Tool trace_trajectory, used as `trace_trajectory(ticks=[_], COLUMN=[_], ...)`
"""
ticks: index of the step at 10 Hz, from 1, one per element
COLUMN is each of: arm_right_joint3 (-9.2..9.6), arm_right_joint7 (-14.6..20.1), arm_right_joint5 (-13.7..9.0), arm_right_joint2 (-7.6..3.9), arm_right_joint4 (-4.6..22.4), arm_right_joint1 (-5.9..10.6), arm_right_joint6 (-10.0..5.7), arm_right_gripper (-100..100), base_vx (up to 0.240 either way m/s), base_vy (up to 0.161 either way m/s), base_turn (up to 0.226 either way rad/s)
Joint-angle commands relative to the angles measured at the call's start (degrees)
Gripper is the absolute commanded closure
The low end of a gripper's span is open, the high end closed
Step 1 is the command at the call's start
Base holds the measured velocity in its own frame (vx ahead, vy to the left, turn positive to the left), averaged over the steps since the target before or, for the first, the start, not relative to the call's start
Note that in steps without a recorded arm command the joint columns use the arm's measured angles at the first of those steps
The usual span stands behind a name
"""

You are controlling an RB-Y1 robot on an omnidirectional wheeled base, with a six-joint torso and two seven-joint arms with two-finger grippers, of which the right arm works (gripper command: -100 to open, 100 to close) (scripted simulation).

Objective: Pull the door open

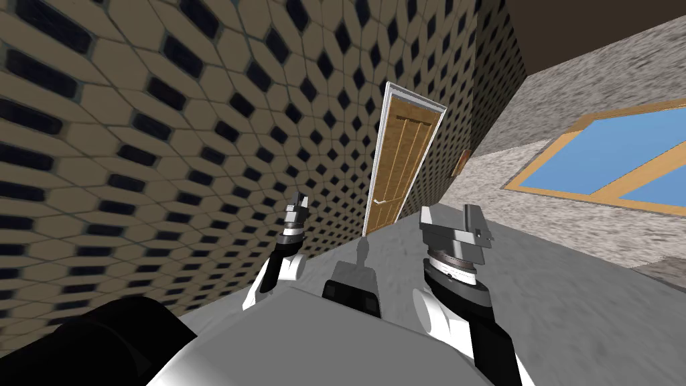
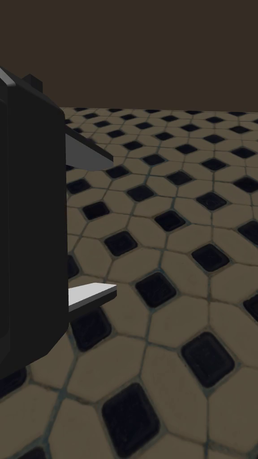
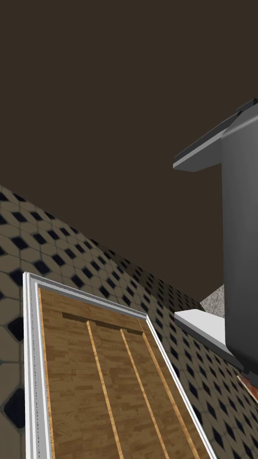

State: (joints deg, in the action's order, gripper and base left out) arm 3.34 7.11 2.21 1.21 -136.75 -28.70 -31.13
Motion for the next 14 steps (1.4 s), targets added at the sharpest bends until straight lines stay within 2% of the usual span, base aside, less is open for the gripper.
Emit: trace_trajectory(ticks=[1, 5, 10, 12, 14], arm_right_joint3=[-0.09, -0.32, -0.75, -0.85, -1.07], arm_right_joint7=[0.0, 0.0, 0.0, 0.0, -0.1], arm_right_joint5=[-0.1, -0.5, -1.2, -1.3, -1.7], arm_right_joint2=[-0.4, -1.26, -2.67, -2.97, -3.59], arm_right_joint4=[1.8, 6.1, 14.1, 16.1, 19.4], arm_right_joint1=[0.63, 2.14, 5.02, 5.68, 7.15], arm_right_joint6=[-0.29, -0.98, -2.29, -2.59, -3.25], arm_right_gripper=[-100, -100, -100, -100, -100], base_vx=[0.064, 0.03, 0.05, 0.048, 0.042], base_vy=[-0.134, -0.052, -0.087, -0.094, -0.062], base_turn=[0.117, 0.063, 0.102, 0.088, 0.095])
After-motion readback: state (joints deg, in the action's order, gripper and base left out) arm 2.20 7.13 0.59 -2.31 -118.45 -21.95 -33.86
